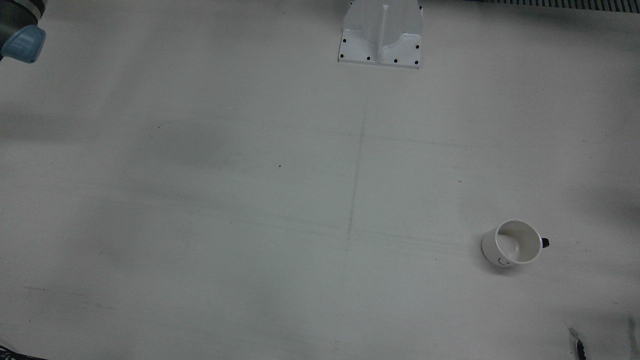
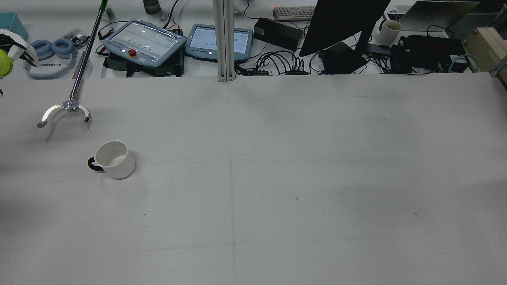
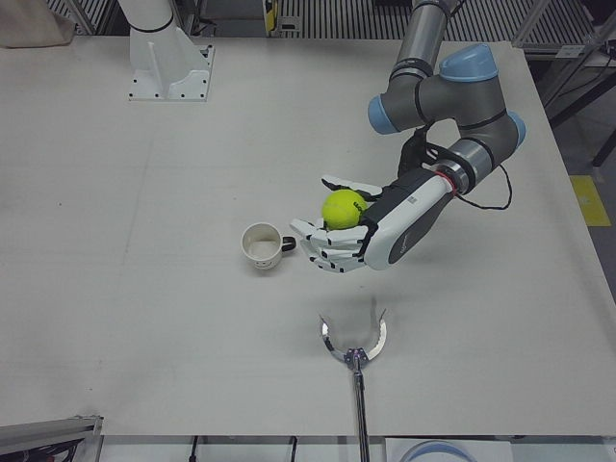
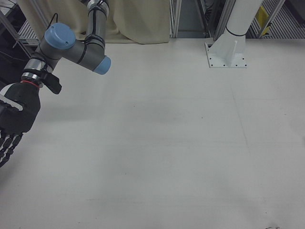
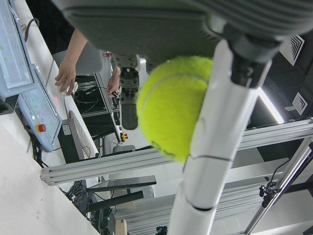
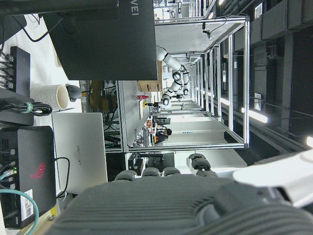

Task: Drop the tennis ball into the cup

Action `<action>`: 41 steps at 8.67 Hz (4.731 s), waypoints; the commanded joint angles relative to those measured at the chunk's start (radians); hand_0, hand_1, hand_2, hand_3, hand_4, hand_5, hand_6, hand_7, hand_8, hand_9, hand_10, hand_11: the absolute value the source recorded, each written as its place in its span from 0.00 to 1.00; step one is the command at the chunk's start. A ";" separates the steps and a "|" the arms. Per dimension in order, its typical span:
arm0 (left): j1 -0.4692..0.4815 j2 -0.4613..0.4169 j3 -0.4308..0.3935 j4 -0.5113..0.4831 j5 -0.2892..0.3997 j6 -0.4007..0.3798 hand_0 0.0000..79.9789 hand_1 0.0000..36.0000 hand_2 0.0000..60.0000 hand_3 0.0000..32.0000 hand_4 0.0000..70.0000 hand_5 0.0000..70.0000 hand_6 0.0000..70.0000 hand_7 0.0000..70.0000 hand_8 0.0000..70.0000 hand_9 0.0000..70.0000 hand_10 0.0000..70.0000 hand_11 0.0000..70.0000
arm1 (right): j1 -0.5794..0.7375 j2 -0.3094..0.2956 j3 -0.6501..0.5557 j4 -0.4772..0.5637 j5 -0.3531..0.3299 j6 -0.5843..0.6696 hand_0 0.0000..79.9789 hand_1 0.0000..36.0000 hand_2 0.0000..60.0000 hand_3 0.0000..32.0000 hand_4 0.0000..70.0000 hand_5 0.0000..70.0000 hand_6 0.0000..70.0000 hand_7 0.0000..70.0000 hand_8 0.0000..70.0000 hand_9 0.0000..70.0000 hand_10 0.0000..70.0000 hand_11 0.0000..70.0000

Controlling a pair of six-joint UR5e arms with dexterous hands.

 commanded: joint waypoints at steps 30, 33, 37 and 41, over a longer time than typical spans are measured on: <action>0.140 -0.118 0.057 0.052 0.024 0.029 1.00 1.00 0.23 0.00 0.63 0.31 0.59 0.91 0.39 0.55 0.30 0.49 | 0.000 0.000 0.002 0.000 0.000 0.001 0.00 0.00 0.00 0.00 0.00 0.00 0.00 0.00 0.00 0.00 0.00 0.00; 0.248 -0.098 0.048 0.041 0.023 0.035 1.00 1.00 0.15 0.00 0.59 0.29 0.48 0.88 0.35 0.53 0.29 0.49 | 0.002 0.000 0.002 0.000 0.000 0.001 0.00 0.00 0.00 0.00 0.00 0.00 0.00 0.00 0.00 0.00 0.00 0.00; 0.320 -0.086 0.062 0.015 0.023 0.048 1.00 1.00 0.10 0.00 0.55 0.31 0.57 0.83 0.38 0.52 0.30 0.51 | 0.000 0.000 -0.002 0.000 0.000 0.001 0.00 0.00 0.00 0.00 0.00 0.00 0.00 0.00 0.00 0.00 0.00 0.00; 0.166 -0.087 0.075 0.038 0.026 0.048 1.00 1.00 0.23 0.00 0.56 0.28 0.39 0.86 0.30 0.49 0.29 0.48 | 0.000 0.000 0.000 0.000 0.000 0.001 0.00 0.00 0.00 0.00 0.00 0.00 0.00 0.00 0.00 0.00 0.00 0.00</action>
